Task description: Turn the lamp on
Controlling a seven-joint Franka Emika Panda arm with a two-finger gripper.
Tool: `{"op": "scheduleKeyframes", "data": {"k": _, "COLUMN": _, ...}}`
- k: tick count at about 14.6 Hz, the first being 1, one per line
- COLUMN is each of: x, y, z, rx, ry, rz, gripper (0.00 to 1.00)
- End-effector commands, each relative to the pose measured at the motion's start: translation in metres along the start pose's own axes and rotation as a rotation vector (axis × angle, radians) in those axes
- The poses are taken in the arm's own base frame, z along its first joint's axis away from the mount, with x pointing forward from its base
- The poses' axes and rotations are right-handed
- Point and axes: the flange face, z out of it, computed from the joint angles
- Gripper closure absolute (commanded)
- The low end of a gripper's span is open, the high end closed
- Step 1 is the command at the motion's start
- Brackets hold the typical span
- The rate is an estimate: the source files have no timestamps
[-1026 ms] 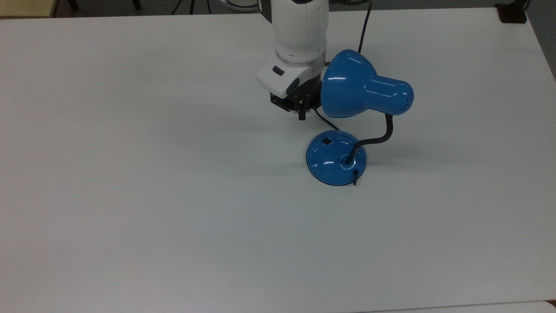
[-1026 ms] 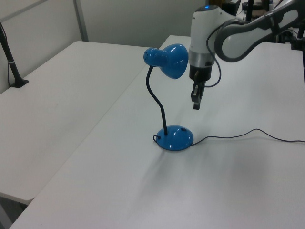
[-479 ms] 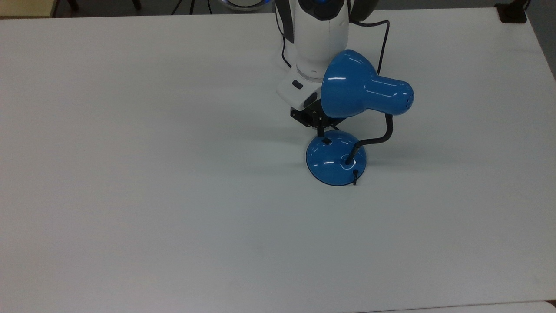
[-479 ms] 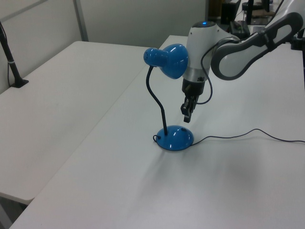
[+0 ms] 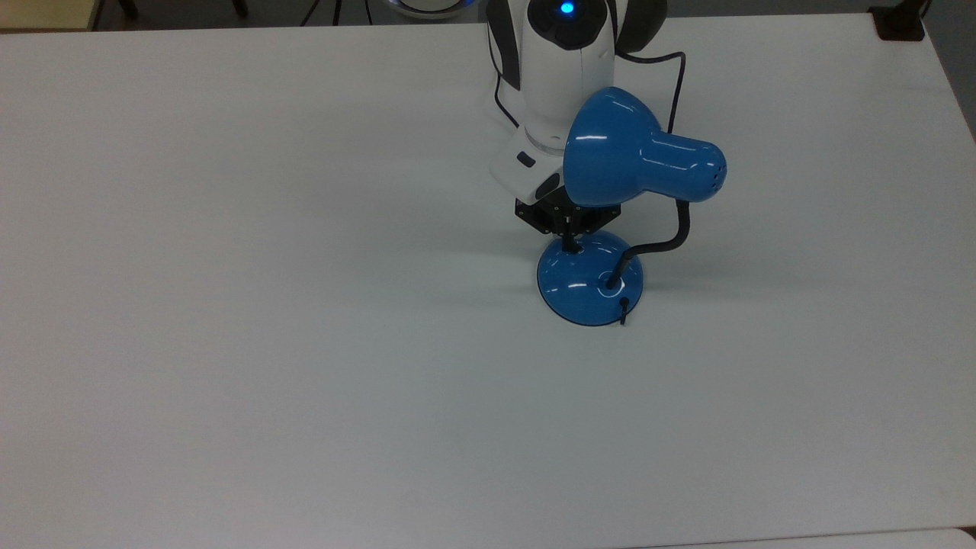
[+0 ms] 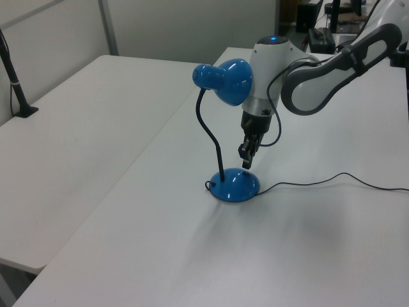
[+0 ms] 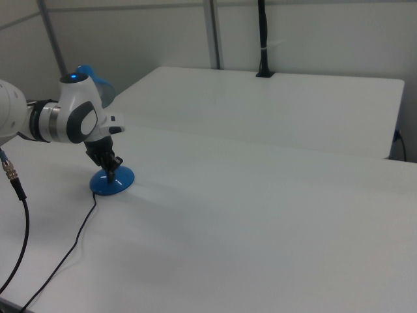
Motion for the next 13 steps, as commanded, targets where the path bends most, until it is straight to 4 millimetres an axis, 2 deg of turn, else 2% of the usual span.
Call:
{"op": "scheduleKeyframes", "data": {"k": 1, "x": -0.002, "y": -0.010, "z": 0.006, "rx": 0.015, "ry": 0.011, "rz": 0.018, "gripper": 1.00}}
{"op": "scheduleKeyframes", "data": {"k": 9, "x": -0.002, "y": -0.013, "z": 0.024, "rx": 0.023, "ry": 0.025, "rz": 0.033, "gripper": 1.00}}
{"op": "scheduleKeyframes", "data": {"k": 13, "x": -0.005, "y": -0.007, "z": 0.008, "rx": -0.006, "ry": -0.020, "rz": 0.014, "gripper": 1.00}}
